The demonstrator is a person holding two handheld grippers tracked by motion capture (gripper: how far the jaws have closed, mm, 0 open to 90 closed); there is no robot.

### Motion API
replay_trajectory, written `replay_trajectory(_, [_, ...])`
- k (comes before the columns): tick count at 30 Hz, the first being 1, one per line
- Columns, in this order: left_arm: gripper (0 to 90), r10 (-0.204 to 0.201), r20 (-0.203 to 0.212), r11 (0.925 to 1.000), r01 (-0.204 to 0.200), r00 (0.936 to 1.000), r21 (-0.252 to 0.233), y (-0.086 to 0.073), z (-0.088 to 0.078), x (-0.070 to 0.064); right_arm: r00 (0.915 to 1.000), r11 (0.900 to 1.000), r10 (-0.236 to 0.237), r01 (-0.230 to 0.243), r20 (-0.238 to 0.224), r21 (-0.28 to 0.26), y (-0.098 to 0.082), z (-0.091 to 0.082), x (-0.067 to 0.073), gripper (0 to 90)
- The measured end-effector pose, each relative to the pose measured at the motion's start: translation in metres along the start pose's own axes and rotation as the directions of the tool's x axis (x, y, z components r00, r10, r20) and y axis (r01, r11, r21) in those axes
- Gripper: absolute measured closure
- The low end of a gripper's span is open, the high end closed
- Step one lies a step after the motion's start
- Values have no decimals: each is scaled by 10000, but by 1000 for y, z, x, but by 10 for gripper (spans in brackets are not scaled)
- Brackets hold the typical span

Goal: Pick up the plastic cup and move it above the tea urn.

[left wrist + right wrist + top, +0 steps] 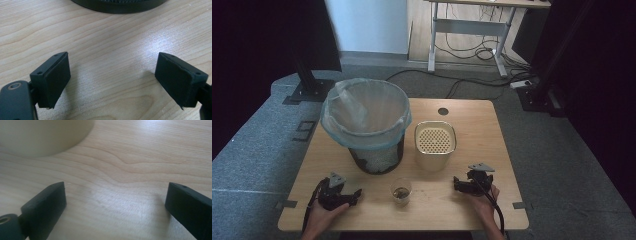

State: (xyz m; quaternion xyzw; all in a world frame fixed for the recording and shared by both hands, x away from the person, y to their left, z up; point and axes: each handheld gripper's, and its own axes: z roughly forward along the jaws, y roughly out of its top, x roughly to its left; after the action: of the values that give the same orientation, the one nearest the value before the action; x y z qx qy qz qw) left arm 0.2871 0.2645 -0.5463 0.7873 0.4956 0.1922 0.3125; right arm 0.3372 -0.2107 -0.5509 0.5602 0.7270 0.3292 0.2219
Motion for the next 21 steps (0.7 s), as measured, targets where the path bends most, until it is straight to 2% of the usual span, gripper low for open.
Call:
replay_trajectory(2, [122, -49, -44, 10000, 49, 10000, 4, 0, 0, -1, 9992, 9995, 108, -119, -379, -300, 1, -8, 0, 54])
replay_trajectory(3, [118, -49, -44, 10000, 49, 10000, 4, 0, 0, -1, 9992, 9995, 108, -119, -379, -300, 1, -8, 0, 54])
replay_trajectory(4, [112, -131, -132, 9999, 131, 9998, 22, 1, 1, -2, 9940, 9962, 247, -334, -1066, -803, 1, -18, 0, 82])
replay_trajectory(5, [105, -131, -132, 9999, 131, 9998, 22, 1, 1, -2, 9940, 9962, 247, -334, -1066, -803, 1, -18, 0, 82])
replay_trajectory(6, [99, -176, -173, 9998, 176, 9997, 41, 3, 3, -3, 9916, 9935, -89, -58, -1290, -1133, 1, -25, 7, 83])
replay_trajectory(7, [93, -159, -167, 9998, 160, 9997, 69, 3, 4, -2, 9897, 9923, -274, 99, -1405, -1236, 1, -27, 11, 85])
replay_trajectory(8, [89, -137, -149, 9999, 139, 9998, 81, 4, 4, -2, 9854, 9905, -382, 155, -1656, -1364, 2, -31, 16, 93])
replay_trajectory(9, [85, -137, -149, 9999, 139, 9998, 81, 4, 4, -2, 9854, 9905, -382, 155, -1656, -1364, 2, -31, 16, 93])
replay_trajectory(10, [85, -134, -143, 9999, 135, 9998, 86, 5, 5, -2, 9733, 9854, -588, 210, -2221, -1689, 0, -38, 28, 113])
replay_trajectory(11, [85, -131, -146, 9999, 132, 9998, 87, 5, 5, -2, 9733, 9854, -588, 210, -2221, -1689, 0, -38, 28, 113])
replay_trajectory(12, [88, -180, -196, 9998, 181, 9996, 63, 3, 3, -3, 9576, 9816, -803, 276, -2768, -1892, -3, -44, 42, 126])
replay_trajectory(13, [92, -180, -196, 9998, 181, 9996, 63, 3, 3, -3, 9576, 9816, -803, 276, -2768, -1892, -3, -44, 42, 126])
replay_trajectory(14, [92, -207, -207, 9998, 208, 9996, 63, 2, 3, -3, 9373, 9798, -978, 319, -3345, -1972, -6, -48, 56, 132])
replay_trajectory(16, [94, -214, -230, 9998, 216, 9995, 55, 1, 2, -4, 9198, 9766, -1225, 449, -3728, -2101, -9, -51, 69, 134])
replay_trajectory(18, [93, -198, -214, 9998, 200, 9996, 60, 1, 2, -3, 8988, 9698, -1725, 832, -4030, -2294, -12, -53, 86, 137])
replay_trajectory(19, [91, -177, -202, 9998, 178, 9996, 68, 2, 2, -3, 8838, 9656, -1969, 998, -4245, -2400, -13, -53, 96, 138])
replay_trajectory(21, [87, -173, -183, 9998, 174, 9997, 77, 3, 3, -3, 8600, 9594, -2347, 1298, -4531, -2506, -12, -49, 111, 139])
